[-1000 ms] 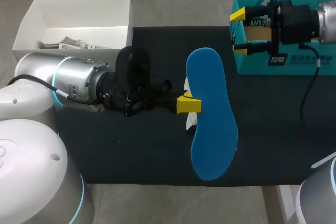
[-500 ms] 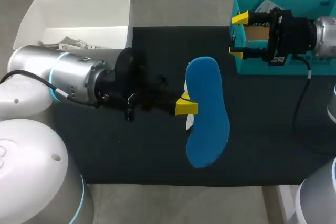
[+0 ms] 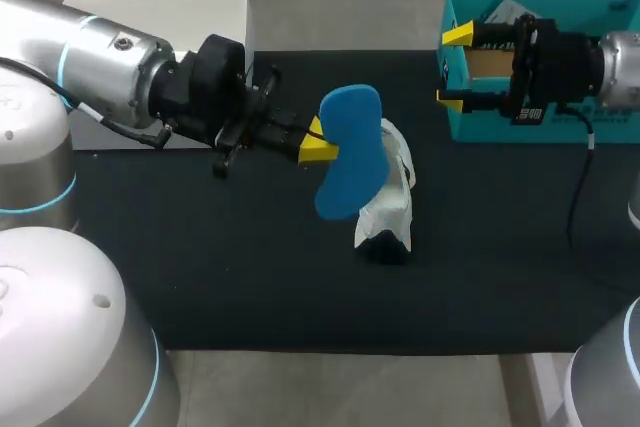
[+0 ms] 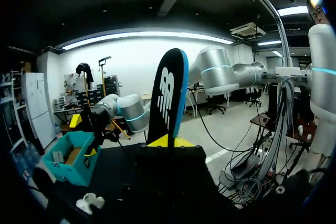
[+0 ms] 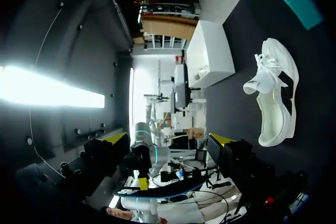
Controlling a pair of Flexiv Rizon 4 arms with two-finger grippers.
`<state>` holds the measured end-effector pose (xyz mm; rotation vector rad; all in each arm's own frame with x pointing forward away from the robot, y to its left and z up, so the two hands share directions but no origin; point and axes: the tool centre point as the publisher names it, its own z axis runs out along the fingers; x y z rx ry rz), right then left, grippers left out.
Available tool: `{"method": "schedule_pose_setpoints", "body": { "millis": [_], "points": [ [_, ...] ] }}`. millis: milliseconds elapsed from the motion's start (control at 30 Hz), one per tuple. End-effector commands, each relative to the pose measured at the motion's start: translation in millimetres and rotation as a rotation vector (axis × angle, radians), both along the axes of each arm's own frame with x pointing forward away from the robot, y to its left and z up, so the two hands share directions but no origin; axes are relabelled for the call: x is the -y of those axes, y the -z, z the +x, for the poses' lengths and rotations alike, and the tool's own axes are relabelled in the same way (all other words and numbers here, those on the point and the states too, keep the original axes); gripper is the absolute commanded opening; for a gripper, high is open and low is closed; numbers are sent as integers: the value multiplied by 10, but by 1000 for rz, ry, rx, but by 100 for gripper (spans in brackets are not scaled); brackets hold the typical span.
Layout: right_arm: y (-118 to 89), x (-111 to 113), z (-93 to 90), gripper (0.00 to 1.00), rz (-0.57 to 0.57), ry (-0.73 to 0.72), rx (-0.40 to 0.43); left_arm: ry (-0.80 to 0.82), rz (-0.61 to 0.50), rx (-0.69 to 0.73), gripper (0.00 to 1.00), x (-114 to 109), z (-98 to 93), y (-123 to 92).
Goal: Take the shoe out of the shoebox, open the shoe tongue, remove and reinsert the insole, then place the shoe into the shoebox
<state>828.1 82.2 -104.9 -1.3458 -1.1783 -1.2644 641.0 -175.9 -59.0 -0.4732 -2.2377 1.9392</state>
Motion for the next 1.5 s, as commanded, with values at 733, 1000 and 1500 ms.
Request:
{"method": "schedule_pose_setpoints", "body": {
  "millis": [733, 1000, 1500],
  "points": [
    [3, -15, 6, 100, -2, 1, -1, -222, -51, 1021, 0, 51, 530, -234],
    [3, -15, 6, 100, -2, 1, -1, -9, -52, 1371, 0, -20, 681, 6],
    [-4, -65, -35, 100, -23, 0, 15, 194, 44, 1385, 0, 173, 974, 308]
  ]
}}
